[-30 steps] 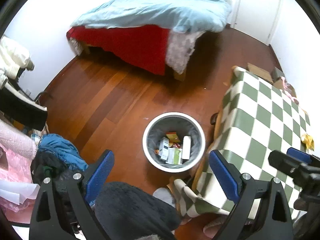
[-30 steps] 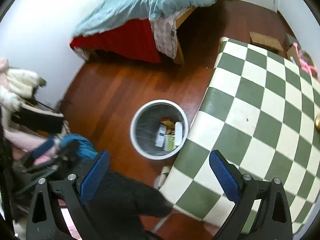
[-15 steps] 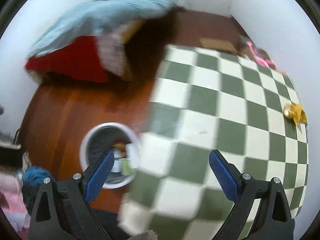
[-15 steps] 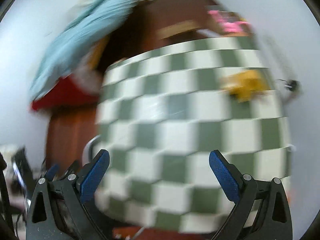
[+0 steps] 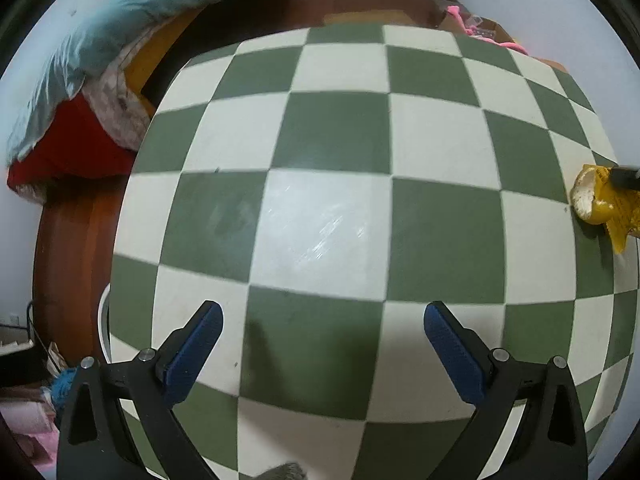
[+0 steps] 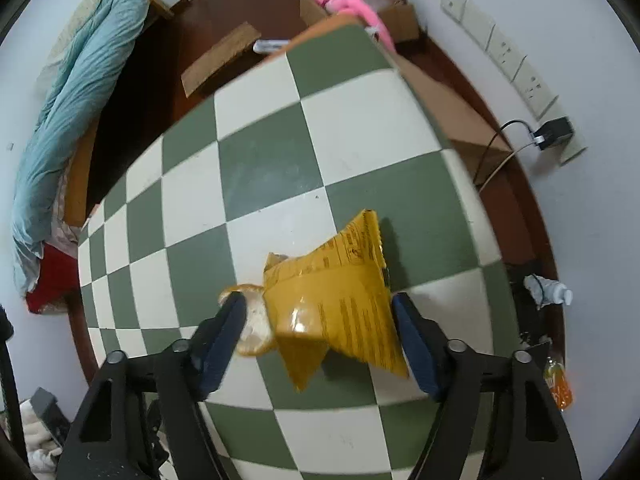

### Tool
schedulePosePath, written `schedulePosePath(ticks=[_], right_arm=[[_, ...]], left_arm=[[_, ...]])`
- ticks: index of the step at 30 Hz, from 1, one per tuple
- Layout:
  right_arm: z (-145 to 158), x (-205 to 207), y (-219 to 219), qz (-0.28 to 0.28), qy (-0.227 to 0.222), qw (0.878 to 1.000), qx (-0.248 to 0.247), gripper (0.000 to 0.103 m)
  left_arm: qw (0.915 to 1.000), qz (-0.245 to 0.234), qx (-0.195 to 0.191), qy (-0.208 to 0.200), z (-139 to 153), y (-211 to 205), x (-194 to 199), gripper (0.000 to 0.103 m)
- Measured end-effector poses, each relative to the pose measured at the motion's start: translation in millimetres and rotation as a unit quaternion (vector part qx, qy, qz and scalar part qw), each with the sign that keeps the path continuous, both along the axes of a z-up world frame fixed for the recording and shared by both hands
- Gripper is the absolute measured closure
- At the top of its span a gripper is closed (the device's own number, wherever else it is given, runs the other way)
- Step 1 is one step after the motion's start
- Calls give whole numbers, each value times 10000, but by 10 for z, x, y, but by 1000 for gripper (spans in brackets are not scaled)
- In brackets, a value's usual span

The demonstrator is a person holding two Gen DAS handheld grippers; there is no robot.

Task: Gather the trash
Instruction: 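Grasp the orange peel with the left tool while the right tool grasps the yellow snack bag, then carry the peel and snack bag over the bin and release both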

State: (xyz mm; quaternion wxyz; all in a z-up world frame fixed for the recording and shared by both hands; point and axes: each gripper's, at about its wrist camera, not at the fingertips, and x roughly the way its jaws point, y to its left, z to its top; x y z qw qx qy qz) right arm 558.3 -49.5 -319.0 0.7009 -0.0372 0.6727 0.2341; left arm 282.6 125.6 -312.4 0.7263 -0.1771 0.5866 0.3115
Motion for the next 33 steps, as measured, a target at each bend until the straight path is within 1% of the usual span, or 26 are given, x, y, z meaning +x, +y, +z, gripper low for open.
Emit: schedulePosePath(ticks=[1,4,7,9,10,11,15,18,19,20,21,22,23,24,26,30,33], right_arm=[[1,-2,-43,-23,1,9999,131,46],[43,-66,-207,-41,60,9998,190,49],[149,-138,-472,-143,-45,9998,152,50],[220,-167,-674,-266,-150,9995,93,50],[233,-164,-724,-285,-172,9994,79,50],[230,-160,-789,-319,-176,9993,55,50],[164,-123,-926,-438,-160,9989,-23,50],[122,-115,-958,-466,-196,9987,-76,50],[110,-112,-961,-468,-195,9987,-78,50],[93,-115,-958,-471,-186,9987,-83,51],[87,-117,-951,-474,-198,9986,-92,51],[86,-122,-951,-468,-221,9986,-96,51],[90,-126,-943,-466,-231,9986,-96,51],[95,-133,-938,-459,-244,9986,-95,51],[101,-145,-941,-432,-251,9987,-72,51],[152,-204,-963,-381,-294,9988,-14,52],[232,-261,-976,-361,-314,9988,89,52]], left_arm=[[10000,-47,24,-14,12,-29,53,0],[9996,-243,38,-144,104,-146,231,0],[9980,-514,-42,-372,189,-293,394,0],[9953,-772,-178,-548,235,-438,543,0],[9930,-977,-246,-618,245,-552,665,0],[9916,-1090,-284,-636,241,-614,739,0],[9840,-1473,-663,-750,183,-842,1117,1],[9806,-1713,-627,-724,127,-964,1317,1],[9800,-1765,-591,-705,107,-978,1357,4],[9798,-1805,-534,-680,83,-997,1398,18],[9800,-1819,-509,-630,58,-1000,1426,37],[9805,-1819,-490,-568,19,-1005,1450,49],[9802,-1825,-518,-568,-2,-1004,1455,75],[9805,-1812,-505,-563,-2,-1011,1457,75],[9817,-1773,-295,-623,43,-1029,1417,76],[9822,-1745,-110,-688,108,-1040,1348,78],[9827,-1667,-16,-804,235,-999,1222,78]])
